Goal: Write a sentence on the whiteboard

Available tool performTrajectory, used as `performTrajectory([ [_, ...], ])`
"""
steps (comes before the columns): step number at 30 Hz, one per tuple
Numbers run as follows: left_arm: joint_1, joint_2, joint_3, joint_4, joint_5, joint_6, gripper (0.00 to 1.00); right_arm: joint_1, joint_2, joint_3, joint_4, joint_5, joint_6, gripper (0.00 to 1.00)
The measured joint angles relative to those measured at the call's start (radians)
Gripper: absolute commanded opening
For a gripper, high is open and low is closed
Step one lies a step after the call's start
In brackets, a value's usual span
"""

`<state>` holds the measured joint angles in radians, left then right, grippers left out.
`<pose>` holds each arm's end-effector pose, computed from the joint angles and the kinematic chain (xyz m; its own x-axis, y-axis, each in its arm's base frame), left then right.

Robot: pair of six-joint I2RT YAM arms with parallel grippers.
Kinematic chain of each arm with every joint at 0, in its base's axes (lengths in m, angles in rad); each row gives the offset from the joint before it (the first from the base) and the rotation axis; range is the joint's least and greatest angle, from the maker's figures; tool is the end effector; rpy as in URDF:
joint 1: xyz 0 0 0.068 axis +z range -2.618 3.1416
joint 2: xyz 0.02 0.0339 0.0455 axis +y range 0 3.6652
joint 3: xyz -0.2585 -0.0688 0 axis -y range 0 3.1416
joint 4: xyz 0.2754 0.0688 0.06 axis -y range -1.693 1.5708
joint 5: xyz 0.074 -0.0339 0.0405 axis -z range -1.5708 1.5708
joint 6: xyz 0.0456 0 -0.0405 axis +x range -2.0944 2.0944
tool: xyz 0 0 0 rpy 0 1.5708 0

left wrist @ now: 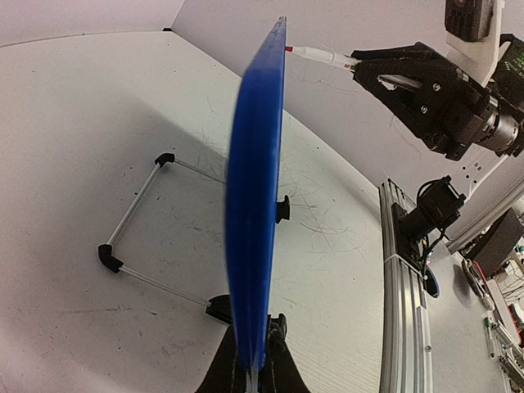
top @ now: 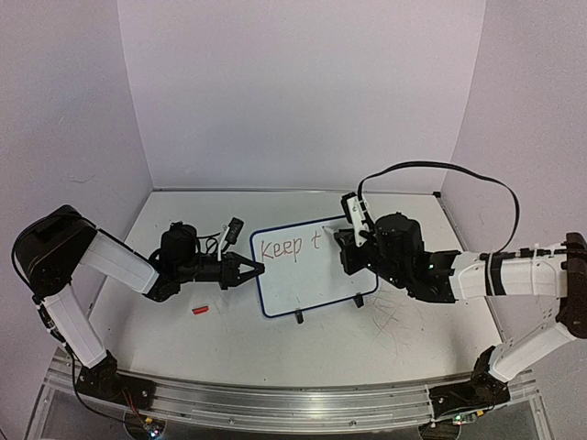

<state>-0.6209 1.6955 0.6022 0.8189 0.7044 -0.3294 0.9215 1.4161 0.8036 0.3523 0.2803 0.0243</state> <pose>0.2567 -0.2199 0.1235 -0.5159 0.0660 -0.8541 0.8279 0.2943 -0.4774 0.2240 0.2742 0.2294 -0.1702 -0.1856 -0.9678 -0.5998 0.7987 -0.0477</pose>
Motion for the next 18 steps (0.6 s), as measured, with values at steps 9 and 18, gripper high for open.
performTrajectory([
  [9, 0.000, 0.000, 0.000, -0.001, 0.000, -0.001, 0.00, 0.000, 0.010, 0.006, -0.002, 0.015, 0.000, 0.00],
  [18, 0.000, 0.000, 0.000, -0.001, -0.001, -0.001, 0.00, 0.000, 0.010, 0.006, -0.009, 0.013, 0.006, 0.00],
])
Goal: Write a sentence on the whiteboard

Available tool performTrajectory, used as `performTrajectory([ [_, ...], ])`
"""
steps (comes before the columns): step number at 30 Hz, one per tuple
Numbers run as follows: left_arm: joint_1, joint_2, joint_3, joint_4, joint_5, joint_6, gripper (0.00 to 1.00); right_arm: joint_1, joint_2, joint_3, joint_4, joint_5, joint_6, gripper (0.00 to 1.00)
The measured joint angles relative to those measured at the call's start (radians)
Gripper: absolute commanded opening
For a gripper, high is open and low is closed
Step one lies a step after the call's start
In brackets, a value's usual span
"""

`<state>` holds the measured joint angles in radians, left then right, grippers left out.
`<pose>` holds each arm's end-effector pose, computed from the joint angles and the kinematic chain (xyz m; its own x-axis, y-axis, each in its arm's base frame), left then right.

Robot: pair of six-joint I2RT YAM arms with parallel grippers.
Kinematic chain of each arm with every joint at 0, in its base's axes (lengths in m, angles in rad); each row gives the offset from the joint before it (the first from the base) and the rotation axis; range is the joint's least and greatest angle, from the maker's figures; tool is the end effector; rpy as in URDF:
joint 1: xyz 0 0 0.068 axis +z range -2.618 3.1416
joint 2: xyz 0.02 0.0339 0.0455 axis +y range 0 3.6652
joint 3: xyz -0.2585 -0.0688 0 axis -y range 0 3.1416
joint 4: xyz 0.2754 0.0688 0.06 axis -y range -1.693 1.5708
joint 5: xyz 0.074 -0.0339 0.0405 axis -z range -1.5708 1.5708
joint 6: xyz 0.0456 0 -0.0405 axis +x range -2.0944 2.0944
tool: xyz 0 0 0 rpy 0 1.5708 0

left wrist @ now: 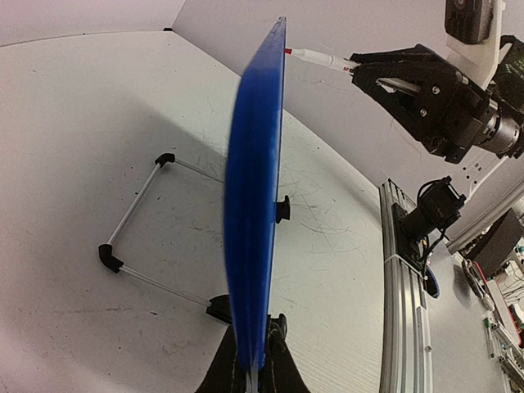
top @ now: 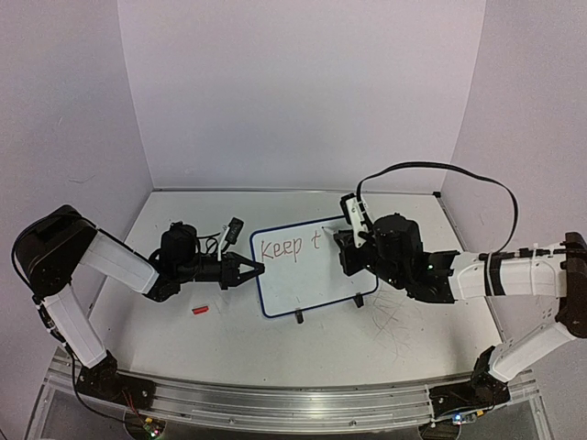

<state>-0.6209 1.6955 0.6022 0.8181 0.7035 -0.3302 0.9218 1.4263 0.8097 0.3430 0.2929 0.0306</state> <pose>0.2567 -0.2199 0.1234 -0.5171 0.0659 -0.8534 0.8270 0.2954 -0.4783 0.2253 0.2752 0.2272 -0.1814 -0.1907 -0.9647 -0.5895 0.8063 -0.0485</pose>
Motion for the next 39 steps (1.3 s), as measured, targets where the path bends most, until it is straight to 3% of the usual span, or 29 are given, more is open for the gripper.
performTrajectory([
  [39, 0.000, 0.000, 0.007, -0.011, 0.000, 0.000, 0.00, 0.027, -0.009, -0.059, -0.046, -0.022, 0.049, 0.00],
])
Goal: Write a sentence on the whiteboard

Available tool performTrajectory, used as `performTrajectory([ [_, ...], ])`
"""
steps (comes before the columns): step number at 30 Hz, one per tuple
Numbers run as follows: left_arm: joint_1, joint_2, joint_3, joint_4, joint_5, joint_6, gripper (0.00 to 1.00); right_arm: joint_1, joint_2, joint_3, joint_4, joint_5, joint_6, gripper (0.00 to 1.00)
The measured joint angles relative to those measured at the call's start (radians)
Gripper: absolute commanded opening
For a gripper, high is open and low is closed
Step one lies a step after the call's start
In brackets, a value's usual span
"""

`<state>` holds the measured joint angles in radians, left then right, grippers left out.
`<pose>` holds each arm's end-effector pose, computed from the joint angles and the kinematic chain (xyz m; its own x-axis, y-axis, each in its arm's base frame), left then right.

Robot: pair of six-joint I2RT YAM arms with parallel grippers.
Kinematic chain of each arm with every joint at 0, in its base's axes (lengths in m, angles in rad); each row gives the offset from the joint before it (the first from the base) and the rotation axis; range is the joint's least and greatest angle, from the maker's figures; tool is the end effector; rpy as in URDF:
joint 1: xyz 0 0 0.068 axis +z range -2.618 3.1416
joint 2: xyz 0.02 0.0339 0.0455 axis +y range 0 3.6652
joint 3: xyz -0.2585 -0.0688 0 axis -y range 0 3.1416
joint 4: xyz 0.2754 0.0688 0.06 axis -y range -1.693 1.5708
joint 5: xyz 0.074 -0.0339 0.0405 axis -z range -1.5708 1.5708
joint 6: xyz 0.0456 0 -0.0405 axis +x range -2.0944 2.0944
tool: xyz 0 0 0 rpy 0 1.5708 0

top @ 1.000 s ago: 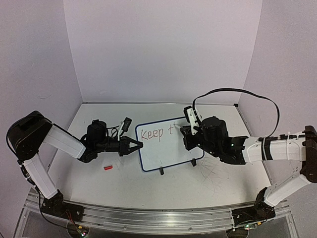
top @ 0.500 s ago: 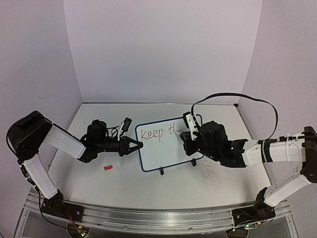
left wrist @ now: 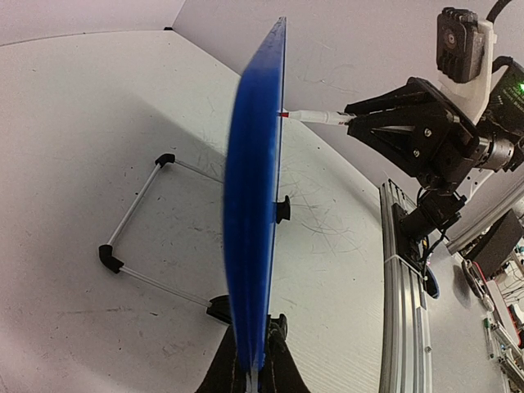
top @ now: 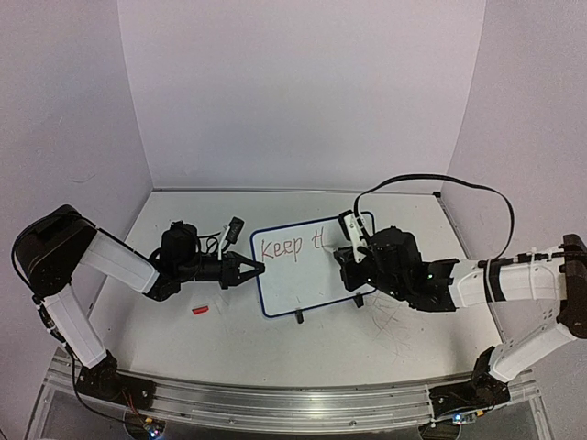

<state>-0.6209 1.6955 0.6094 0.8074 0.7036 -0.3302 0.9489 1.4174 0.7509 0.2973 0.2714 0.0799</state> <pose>0.2579 -0.2207 0.1243 -0.5195 0.0676 -0.8518 0.8257 0.2963 -0.4801 0.2104 0.2725 0.2033 -0.2604 -0.2314 -0.9374 -0.6186 0.7854 -0.0220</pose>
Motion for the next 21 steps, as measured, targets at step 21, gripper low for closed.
performTrajectory([
  [21, 0.000, 0.000, 0.000, -0.004, -0.001, 0.000, 0.00, 0.002, 0.009, 0.019, 0.024, 0.049, -0.004, 0.00],
])
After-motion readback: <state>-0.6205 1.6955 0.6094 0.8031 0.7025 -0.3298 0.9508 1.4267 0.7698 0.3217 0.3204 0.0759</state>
